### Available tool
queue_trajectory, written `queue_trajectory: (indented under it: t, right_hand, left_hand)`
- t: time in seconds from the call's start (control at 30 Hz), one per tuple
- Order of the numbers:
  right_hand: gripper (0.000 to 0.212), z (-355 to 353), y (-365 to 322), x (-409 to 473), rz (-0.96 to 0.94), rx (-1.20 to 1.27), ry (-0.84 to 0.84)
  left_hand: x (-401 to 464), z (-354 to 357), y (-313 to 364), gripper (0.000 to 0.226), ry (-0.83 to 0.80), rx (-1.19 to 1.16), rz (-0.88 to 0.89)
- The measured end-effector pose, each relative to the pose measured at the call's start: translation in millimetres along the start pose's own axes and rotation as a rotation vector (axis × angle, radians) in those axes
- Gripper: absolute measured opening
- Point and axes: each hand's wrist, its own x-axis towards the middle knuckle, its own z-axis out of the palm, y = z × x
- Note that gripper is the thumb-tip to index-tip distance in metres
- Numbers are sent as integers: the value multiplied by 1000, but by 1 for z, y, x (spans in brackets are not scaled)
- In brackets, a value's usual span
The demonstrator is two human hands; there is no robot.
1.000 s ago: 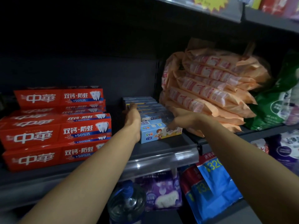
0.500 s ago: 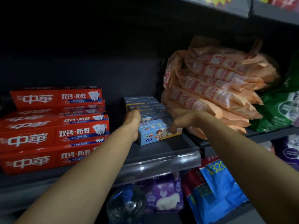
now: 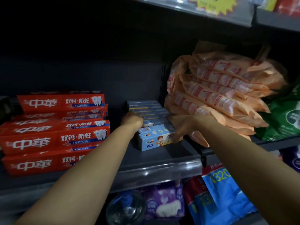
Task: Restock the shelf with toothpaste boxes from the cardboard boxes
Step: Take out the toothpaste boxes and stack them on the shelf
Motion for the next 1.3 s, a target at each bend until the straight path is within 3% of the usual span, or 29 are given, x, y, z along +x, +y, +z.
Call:
queue_trajectory:
  t: [0.13,0.4,0.47,0.6,0.77,0.9,1.07,1.13,1.3]
  right_hand:
    - [83,3,0,8,-25,-46,45]
    - [55,1,1,18,-68,-27,53]
    - [49,1,1,21,-75,-28,54]
    - [67,-2,-1,29,-98,-43,74]
    - [58,-5,-1,34,-97,-42,14]
    - [64,-4,-1,33,-91,-42,20]
    - [38,1,-1,31,-60,-13,16]
    - [42,1,-2,29,-49,2,29]
    - [88,-1,-2,19,-14,-19,21]
  left_hand:
    - [8,-2,-2,23,-45,-41,-42]
    - [11,7,7,27,-36,-428,-187]
    - [13,8,9,25,-45,-437,-199]
    - [21,7,9,22,-37,-420,-195]
    - [25,9,12,26,-26,-431,-185]
    - [25,10,13,30,-5,-449,-187]
    - [17,7,10,27,-34,-479,-204]
    - [14,6,10,25,-50,-476,-202]
    - [9,8,11,23,-66,-504,-213]
